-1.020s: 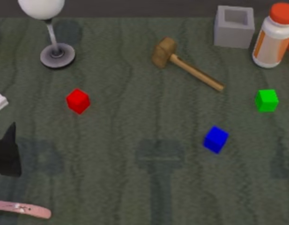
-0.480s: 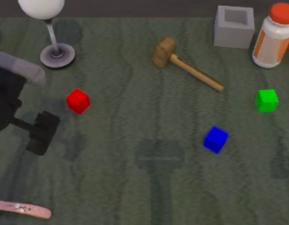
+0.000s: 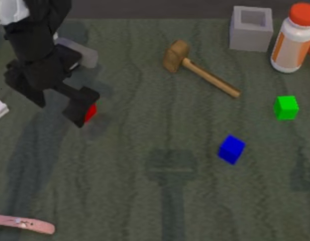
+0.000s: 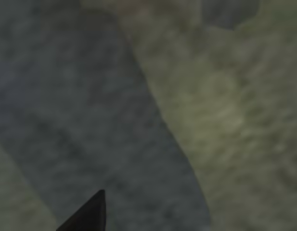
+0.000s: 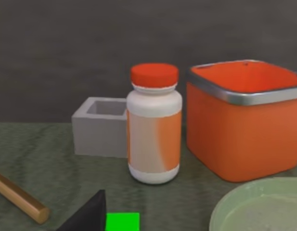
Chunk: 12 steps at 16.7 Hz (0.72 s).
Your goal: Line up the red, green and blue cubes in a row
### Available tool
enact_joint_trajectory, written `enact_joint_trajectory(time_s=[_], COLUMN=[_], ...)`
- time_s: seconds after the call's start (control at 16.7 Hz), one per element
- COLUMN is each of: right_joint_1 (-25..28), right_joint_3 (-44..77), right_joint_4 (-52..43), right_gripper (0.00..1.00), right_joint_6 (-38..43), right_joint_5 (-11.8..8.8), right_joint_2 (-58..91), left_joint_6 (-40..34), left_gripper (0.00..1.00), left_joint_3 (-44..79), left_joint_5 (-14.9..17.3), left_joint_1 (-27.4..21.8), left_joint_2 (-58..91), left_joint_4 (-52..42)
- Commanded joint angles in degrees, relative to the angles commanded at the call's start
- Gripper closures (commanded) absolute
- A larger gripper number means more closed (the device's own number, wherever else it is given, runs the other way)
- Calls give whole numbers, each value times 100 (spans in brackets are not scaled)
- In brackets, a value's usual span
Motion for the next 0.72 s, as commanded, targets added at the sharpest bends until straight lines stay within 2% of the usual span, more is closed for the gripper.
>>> enact_joint_trajectory(time_s=[0.36,0.72], right_joint_1=[0,0], right_joint_3=[0,0], right_joint_4=[0,0], right_gripper=[0,0], right_joint_6=[0,0], right_joint_5=[0,0], right_joint_2=[0,0], left_joint_6=[158,175], left_gripper=[0,0], left_joint_3=[2187,2554], left_joint_5=[-267,-327], left_joint_1=[-1,12], left_joint_2=[1695,1950], left_joint_4=[-467,-480])
